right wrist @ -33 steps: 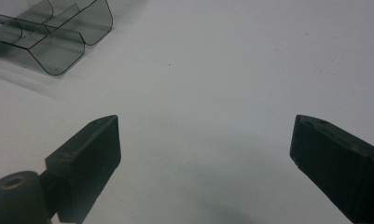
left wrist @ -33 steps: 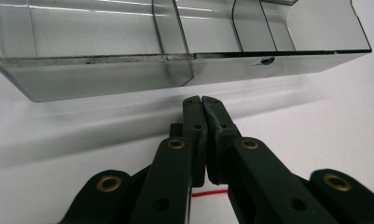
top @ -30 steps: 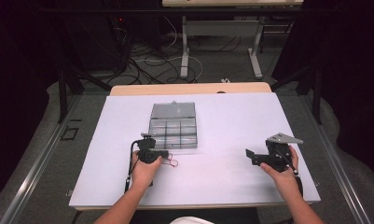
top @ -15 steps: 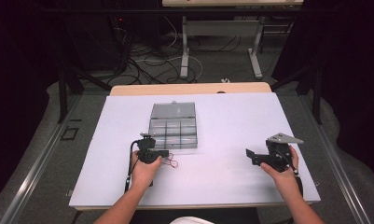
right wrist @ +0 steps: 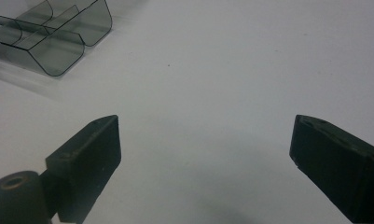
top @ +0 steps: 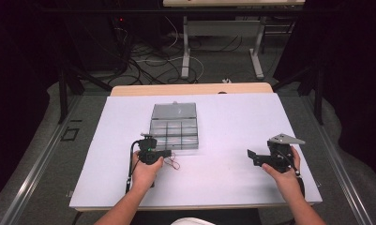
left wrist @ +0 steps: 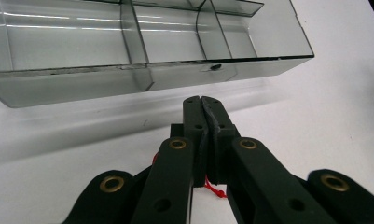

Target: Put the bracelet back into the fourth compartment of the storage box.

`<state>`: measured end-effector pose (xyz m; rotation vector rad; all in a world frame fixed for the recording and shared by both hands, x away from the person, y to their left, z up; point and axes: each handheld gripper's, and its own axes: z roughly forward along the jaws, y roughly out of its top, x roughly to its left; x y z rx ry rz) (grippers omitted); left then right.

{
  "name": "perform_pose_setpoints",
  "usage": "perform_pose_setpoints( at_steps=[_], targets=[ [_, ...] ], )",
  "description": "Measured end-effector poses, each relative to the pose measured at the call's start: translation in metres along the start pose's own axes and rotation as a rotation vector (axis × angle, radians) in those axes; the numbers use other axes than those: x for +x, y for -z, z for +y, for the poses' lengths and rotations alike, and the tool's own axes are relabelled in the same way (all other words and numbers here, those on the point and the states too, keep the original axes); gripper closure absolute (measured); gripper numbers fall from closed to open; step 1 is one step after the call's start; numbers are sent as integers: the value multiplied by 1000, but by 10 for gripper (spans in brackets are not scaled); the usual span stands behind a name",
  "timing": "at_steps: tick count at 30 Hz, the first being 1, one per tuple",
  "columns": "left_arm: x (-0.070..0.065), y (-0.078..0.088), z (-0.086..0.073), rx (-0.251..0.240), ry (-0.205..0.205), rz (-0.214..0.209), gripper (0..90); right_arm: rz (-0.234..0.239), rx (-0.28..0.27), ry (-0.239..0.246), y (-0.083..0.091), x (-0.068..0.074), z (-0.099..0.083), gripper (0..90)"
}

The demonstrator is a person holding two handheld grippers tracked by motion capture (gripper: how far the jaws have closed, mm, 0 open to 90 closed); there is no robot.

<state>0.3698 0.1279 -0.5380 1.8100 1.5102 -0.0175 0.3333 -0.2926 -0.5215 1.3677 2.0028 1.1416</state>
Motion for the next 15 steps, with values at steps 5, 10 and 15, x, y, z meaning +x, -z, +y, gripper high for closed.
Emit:
perform_pose_setpoints(
  at_steps=[5, 10, 15],
  targets=[
    [-5, 2, 0, -13, -7, -7, 898, -4, -3, 2, 0, 0, 0, 82],
    [-7, 5, 1, -18, -11, -16, 899, 0, 0, 1, 0, 0, 0, 82],
    [-7, 8, 3, -25, -8, -18, 899, -4, -3, 1, 0, 0, 0, 82]
  ],
)
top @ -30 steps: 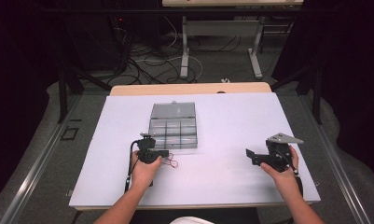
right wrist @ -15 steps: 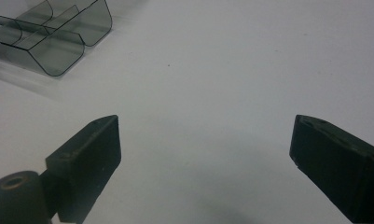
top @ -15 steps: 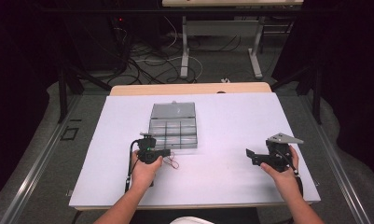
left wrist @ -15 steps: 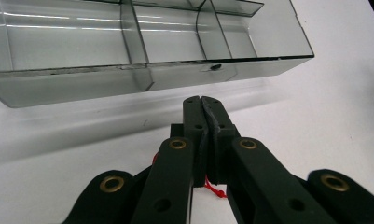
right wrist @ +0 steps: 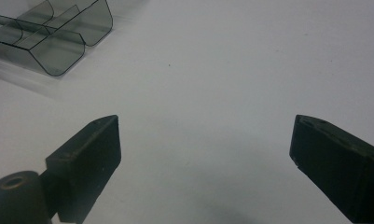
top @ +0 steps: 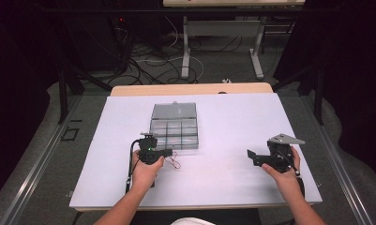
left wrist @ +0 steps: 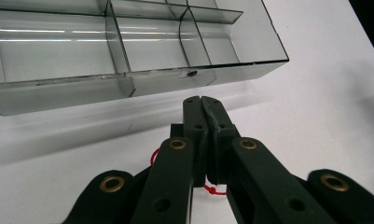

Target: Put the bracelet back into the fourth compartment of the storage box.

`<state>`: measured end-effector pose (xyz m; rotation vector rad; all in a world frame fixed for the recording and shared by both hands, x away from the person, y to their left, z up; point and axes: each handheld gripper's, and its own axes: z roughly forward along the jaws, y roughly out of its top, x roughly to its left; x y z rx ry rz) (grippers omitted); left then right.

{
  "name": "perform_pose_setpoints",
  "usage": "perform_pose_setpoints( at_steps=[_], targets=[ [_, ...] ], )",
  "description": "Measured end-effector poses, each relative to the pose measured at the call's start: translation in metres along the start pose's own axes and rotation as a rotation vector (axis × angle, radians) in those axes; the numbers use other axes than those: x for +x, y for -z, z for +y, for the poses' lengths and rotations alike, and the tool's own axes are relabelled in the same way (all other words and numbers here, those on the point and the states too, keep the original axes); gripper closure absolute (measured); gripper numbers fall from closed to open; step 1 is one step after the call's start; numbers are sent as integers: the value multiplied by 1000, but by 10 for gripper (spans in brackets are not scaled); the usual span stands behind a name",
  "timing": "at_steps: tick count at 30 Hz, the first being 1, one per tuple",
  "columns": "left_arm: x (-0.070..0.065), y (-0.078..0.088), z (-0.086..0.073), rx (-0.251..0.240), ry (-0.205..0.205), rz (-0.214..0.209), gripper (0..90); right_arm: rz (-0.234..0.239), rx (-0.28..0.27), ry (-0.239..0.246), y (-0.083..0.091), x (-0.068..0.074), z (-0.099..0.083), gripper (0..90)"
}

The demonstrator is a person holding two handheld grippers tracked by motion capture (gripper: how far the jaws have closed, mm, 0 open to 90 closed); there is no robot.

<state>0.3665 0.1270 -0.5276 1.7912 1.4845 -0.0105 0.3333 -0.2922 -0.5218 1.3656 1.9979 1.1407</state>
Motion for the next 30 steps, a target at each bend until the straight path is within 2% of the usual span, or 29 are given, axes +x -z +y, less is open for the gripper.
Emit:
perform_pose_setpoints(
  at_steps=[5, 8, 11, 12, 13, 16, 17, 19, 22, 24, 28, 30],
  targets=[
    [2, 7, 4, -11, 1, 1, 898, 0, 0, -1, 0, 0, 0, 82],
    [3, 10, 7, -34, 10, 5, 898, 6, 0, -3, 0, 1, 0, 82],
    [5, 14, 9, -35, 14, 2, 899, 9, 2, -2, 1, 1, 0, 82],
    [6, 17, 11, -20, 7, -2, 899, 12, 1, -3, 1, 2, 0, 82],
    [6, 17, 11, -42, 7, 5, 898, 13, 2, -4, 1, 2, 0, 82],
    [6, 20, 14, -53, 20, 6, 899, 14, 3, 7, 0, 1, 0, 82],
    [7, 21, 16, -54, 8, 9, 899, 14, 3, 10, 0, 1, 0, 82],
    [7, 24, 18, -51, 21, 4, 898, 15, 6, 3, 0, 2, 0, 82],
    [7, 26, 21, -76, 20, 10, 899, 15, 6, 6, 0, 1, 0, 81],
    [8, 30, 24, -67, 13, 5, 899, 13, 8, 7, 0, 1, 0, 80],
    [8, 34, 29, -93, 10, 12, 898, 11, 10, 7, 0, 1, 0, 61],
    [7, 37, 31, -91, 14, 14, 898, 10, 11, 8, 0, 1, 0, 58]
  ],
)
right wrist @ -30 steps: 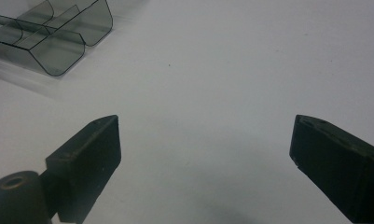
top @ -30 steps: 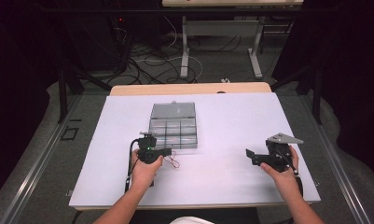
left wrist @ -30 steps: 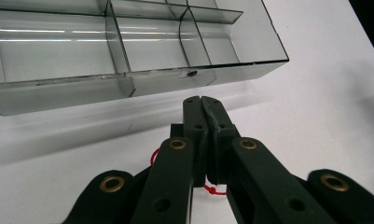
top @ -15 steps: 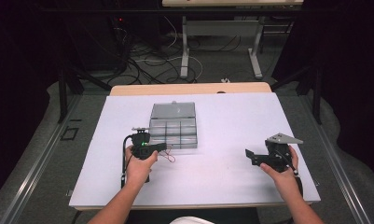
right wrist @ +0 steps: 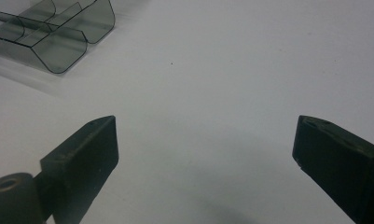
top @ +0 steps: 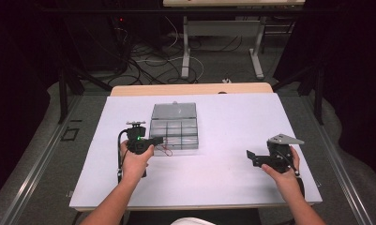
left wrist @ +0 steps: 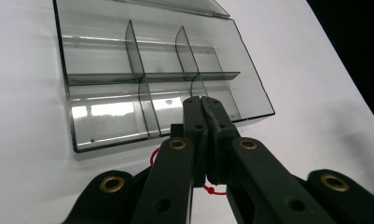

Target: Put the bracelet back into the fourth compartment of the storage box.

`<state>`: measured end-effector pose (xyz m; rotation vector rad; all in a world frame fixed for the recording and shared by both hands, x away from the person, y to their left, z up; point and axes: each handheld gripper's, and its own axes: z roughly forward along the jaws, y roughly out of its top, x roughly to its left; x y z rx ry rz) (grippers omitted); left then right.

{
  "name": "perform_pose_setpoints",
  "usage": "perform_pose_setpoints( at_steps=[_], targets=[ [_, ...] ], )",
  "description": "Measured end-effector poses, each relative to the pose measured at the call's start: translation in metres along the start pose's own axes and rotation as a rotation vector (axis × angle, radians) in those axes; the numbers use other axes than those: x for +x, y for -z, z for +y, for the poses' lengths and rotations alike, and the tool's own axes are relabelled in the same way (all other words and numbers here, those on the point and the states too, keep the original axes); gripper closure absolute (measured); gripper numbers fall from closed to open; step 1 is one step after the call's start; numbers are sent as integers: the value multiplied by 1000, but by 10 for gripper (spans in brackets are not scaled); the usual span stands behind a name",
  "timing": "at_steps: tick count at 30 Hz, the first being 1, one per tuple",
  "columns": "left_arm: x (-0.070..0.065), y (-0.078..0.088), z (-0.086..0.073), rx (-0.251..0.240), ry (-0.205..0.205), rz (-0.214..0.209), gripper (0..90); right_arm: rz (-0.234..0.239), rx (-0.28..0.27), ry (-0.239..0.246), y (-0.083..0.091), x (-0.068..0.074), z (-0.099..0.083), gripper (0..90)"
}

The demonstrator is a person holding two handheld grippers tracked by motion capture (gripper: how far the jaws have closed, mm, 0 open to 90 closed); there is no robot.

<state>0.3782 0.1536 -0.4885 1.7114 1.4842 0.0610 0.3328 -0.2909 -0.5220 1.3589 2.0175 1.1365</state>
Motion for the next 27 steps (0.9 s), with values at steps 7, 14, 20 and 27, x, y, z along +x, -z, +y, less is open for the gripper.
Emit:
perform_pose_setpoints(
  at_steps=[7, 14, 20, 27],
  targets=[
    [2, 6, 10, -25, -1, 9, 899, -8, -1, -2, -1, 1, 0, 38],
    [5, 11, 19, -33, 9, 16, 899, -1, 6, -5, -1, 1, 0, 29],
    [8, 14, 27, -47, 12, 24, 899, -3, 5, -3, -1, 1, 0, 23],
    [10, 15, 33, -67, 18, 43, 899, -1, 5, -4, -1, 1, 0, 16]
  ],
)
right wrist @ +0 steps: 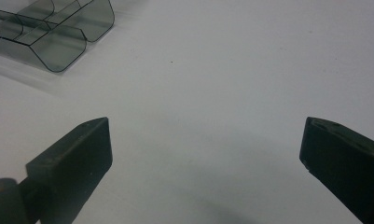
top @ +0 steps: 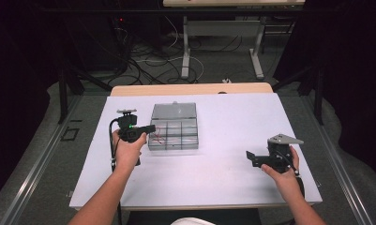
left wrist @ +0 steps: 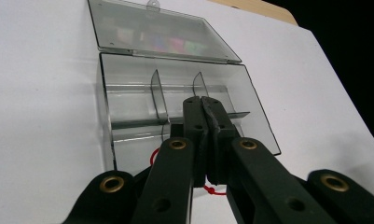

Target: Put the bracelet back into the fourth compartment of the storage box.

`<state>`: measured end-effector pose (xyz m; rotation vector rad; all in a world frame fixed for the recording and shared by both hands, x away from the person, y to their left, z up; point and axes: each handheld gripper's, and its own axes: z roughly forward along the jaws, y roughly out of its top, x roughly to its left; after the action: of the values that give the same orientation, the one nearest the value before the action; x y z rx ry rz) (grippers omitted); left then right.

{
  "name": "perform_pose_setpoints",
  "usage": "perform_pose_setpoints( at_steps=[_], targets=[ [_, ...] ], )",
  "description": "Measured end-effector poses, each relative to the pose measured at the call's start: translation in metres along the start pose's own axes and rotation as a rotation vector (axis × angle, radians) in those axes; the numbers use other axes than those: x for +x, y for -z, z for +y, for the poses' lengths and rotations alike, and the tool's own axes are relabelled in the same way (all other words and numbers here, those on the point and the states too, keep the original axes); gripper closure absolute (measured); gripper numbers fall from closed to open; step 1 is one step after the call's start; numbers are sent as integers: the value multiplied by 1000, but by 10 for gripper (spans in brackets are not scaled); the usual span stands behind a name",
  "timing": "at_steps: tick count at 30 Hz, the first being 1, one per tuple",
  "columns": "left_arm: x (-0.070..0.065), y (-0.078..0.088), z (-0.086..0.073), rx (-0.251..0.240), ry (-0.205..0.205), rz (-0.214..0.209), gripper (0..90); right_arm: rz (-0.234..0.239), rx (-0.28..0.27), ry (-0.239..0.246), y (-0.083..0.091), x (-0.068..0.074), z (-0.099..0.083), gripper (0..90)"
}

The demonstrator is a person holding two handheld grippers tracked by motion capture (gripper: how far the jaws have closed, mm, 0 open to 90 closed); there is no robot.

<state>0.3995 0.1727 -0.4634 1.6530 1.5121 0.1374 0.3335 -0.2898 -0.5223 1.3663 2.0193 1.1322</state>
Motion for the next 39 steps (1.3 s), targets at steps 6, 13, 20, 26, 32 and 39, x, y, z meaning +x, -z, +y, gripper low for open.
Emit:
perform_pose_setpoints(
  at_steps=[6, 13, 20, 26, 32, 39],
  targets=[
    [3, 0, 6, -8, 3, 13, 900, 2, -1, -1, 0, 0, 0, 10],
    [9, -4, 9, 15, 15, 26, 900, 3, 2, -3, -1, 0, 0, 9],
    [14, -10, 11, 13, 20, 48, 900, 5, 2, 6, -1, 0, 0, 9],
    [16, -16, 11, 21, 18, 64, 900, 3, 7, 1, -1, 0, 0, 9],
    [16, -23, 11, 41, 9, 88, 900, 9, 7, -1, -1, 0, -1, 10],
    [17, -30, 9, 71, -6, 113, 900, 13, 9, 0, -2, 0, -1, 11]
  ],
)
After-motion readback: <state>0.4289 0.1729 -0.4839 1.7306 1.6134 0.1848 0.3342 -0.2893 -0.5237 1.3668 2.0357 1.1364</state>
